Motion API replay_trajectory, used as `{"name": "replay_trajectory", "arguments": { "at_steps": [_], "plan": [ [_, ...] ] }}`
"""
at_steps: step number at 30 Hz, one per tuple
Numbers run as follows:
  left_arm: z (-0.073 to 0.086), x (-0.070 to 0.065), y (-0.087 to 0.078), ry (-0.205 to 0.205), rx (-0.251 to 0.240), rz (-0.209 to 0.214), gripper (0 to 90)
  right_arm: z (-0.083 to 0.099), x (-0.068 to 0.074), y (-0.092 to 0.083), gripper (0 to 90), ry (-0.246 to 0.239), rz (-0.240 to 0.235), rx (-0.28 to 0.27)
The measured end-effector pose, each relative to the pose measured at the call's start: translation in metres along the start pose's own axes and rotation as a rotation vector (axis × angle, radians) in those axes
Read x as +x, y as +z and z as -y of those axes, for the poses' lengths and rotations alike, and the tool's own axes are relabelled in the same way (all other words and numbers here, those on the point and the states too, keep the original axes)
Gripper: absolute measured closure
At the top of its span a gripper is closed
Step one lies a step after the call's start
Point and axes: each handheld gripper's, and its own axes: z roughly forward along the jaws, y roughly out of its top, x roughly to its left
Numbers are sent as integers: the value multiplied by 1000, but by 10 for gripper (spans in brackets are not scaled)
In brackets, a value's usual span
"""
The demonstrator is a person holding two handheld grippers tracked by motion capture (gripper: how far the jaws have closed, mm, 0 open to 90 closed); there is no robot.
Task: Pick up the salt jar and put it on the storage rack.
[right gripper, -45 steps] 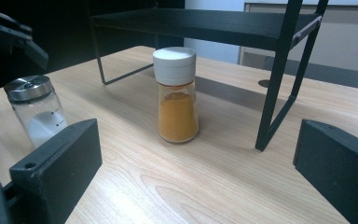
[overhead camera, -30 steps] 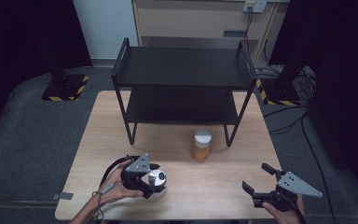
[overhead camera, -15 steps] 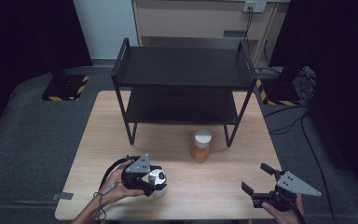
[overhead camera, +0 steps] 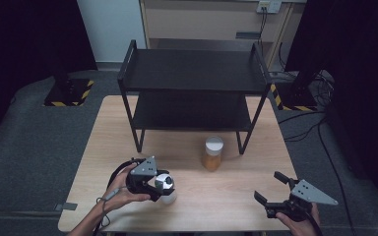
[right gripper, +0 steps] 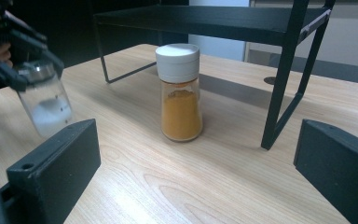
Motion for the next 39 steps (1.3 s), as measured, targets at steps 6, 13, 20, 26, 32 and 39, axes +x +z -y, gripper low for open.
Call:
{"name": "replay_trajectory", "arguments": {
  "at_steps": [6, 13, 20, 26, 32, 39],
  "plan": [
    [-22, 7, -26, -19, -47, 4, 336, 0, 0, 0, 7, -4, -4, 3],
    [-62, 14, -59, -7, -59, -12, 336, 0, -1, 1, 7, -2, -5, 4],
    [-102, 14, -87, 12, -38, -48, 337, 0, -1, 1, 7, -1, -6, 3],
    [-140, 14, -107, 32, -12, -56, 337, 0, -1, 1, 7, 2, -6, 5],
    [-182, 16, -126, 49, -1, -54, 337, 0, -2, 1, 7, 5, -5, 5],
    [-225, 19, -144, 46, 4, -72, 337, 0, -2, 1, 7, 8, -3, 4]
  ]
}}
